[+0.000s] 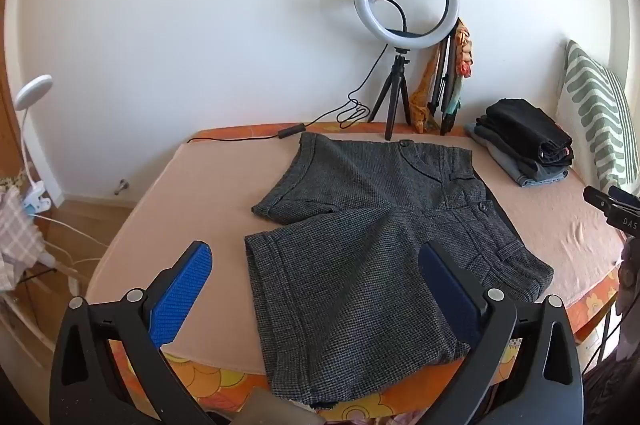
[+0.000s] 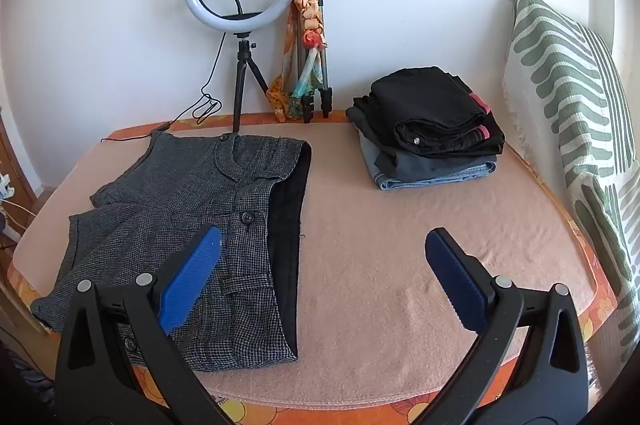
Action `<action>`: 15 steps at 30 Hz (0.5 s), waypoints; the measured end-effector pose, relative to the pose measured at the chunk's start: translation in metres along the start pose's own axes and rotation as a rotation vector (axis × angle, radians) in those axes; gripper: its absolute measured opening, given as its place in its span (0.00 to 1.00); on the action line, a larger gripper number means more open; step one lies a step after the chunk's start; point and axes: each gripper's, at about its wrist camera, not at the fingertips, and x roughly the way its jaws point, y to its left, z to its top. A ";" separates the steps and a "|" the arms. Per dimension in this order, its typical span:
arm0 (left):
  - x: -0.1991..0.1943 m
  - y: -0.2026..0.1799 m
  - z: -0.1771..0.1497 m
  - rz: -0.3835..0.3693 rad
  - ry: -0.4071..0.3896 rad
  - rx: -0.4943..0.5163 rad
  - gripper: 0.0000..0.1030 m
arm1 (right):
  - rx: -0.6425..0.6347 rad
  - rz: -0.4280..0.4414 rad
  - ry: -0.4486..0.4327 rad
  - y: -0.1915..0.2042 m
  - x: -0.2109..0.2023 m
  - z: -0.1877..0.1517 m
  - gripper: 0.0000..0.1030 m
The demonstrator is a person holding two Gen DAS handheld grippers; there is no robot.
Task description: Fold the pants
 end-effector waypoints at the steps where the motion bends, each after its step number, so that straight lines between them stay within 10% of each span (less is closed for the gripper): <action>1: 0.000 0.000 0.000 -0.001 0.002 0.001 1.00 | -0.006 -0.005 -0.001 0.000 0.000 0.000 1.00; 15: -0.004 0.005 0.004 0.004 -0.030 -0.014 1.00 | -0.011 0.006 0.015 0.007 0.005 0.000 1.00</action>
